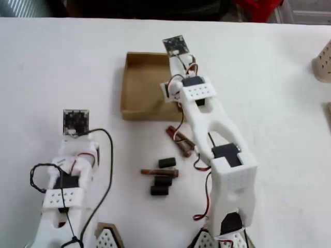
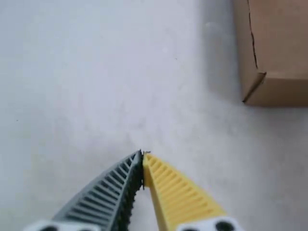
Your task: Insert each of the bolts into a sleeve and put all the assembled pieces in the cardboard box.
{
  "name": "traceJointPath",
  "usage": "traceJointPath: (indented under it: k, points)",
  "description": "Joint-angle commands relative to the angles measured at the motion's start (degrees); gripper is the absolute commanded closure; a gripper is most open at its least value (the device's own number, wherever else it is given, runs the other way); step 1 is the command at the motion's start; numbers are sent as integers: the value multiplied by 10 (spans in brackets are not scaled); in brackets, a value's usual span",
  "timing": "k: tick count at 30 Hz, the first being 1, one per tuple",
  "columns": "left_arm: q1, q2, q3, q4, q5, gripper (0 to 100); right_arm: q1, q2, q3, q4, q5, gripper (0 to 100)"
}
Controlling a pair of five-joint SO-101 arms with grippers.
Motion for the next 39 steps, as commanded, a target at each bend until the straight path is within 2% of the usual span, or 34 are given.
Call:
traceJointPath:
  k: [1, 7, 11, 14, 24, 27, 32, 39]
  points:
    - [7, -4, -5, 1, -4, 979, 8, -31, -31, 35, 6, 775]
    - [7, -4, -5, 1, -4, 979, 8, -97, -33, 113, 8, 904]
    - [7, -4, -5, 1, -4, 979, 4, -141, -30, 174, 98, 964]
    - [7, -4, -5, 1, -4, 979, 4, -179, -30, 227, 144, 980]
    - [7, -4, -5, 1, -4, 979, 4, -295, 9, 410, 170, 981]
    - [7, -4, -4, 1, -4, 979, 3, -349, 89, 403, 183, 981]
    - [7, -4, -3, 4, -4, 979, 1, -480, 276, 330, 183, 981]
    - [9, -4, -1, 6, -4, 979, -79, -639, 519, 242, 184, 978]
